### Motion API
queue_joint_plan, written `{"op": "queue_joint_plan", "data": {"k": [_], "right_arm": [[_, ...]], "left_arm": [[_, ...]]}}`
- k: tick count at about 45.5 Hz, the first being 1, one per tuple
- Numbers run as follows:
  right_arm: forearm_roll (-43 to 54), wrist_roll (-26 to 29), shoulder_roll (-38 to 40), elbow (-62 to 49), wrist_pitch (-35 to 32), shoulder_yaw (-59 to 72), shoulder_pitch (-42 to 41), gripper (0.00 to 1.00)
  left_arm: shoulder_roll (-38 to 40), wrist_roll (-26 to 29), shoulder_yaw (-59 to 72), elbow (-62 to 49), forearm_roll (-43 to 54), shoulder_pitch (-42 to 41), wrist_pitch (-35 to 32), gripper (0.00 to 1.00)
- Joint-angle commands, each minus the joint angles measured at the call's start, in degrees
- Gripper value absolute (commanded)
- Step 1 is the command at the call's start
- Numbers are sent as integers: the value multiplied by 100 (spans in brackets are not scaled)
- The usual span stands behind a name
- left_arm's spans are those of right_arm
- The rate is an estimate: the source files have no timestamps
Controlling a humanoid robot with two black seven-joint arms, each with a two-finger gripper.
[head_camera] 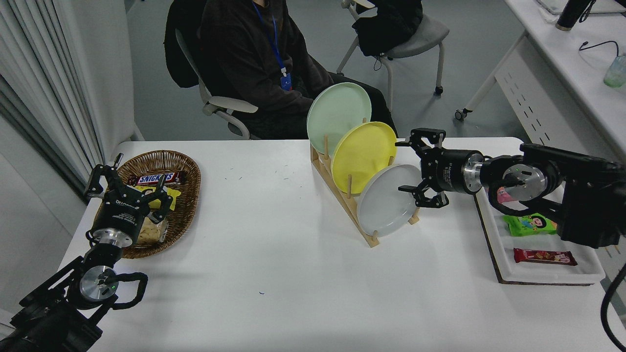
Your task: Place the plate on the table
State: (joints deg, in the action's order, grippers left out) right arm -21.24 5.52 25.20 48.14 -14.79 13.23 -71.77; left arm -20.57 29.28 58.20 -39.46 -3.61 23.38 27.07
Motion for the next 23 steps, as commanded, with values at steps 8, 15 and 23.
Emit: {"op": "queue_joint_plan", "data": {"k": [8, 15, 23], "right_arm": [[173, 37, -410, -621, 20, 30, -100, 99], [182, 54, -534, -771, 20, 13, -92, 99], [156, 124, -534, -771, 222, 13, -65, 99]], "left_arm": [[0, -1, -2, 0, 0, 0, 0, 98], [0, -1, 7, 0, 0, 0, 0, 98], [0, -1, 7, 0, 0, 0, 0, 98]]}}
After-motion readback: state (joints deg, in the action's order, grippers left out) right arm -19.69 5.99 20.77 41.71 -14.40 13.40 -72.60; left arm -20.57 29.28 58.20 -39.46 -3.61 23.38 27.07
